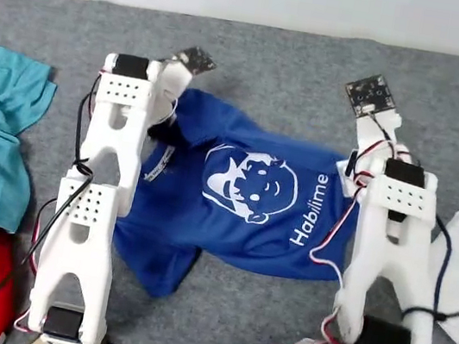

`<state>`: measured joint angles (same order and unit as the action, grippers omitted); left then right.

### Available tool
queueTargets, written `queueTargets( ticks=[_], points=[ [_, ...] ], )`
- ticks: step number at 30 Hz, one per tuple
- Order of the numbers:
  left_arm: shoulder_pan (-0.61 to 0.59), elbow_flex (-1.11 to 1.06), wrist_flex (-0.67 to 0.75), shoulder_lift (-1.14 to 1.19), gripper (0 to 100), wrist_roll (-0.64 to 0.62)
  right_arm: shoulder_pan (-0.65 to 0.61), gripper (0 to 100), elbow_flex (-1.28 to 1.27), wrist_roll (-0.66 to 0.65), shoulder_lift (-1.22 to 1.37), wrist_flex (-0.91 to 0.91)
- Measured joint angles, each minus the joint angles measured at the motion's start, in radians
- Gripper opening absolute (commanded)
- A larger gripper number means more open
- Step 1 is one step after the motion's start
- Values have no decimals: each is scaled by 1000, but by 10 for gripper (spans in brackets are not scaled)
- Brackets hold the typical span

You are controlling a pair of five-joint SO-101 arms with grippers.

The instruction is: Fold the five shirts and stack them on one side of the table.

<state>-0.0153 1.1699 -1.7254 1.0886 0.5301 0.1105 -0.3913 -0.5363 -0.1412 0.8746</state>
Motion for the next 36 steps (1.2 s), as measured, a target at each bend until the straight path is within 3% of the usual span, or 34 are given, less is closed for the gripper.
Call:
queueTargets(
  ticks=[12,20,27,36],
  points=[
    [60,74,-3,-453,2,-189,0,10,0,0,-379,54],
    [81,75,-3,-804,4,-209,8,10,0,-2,-621,54],
    [81,77,38,-1076,4,-209,86,10,8,-3,-801,55],
    [81,84,-9,-1321,4,-210,97,10,106,-3,-993,321]
  ],
)
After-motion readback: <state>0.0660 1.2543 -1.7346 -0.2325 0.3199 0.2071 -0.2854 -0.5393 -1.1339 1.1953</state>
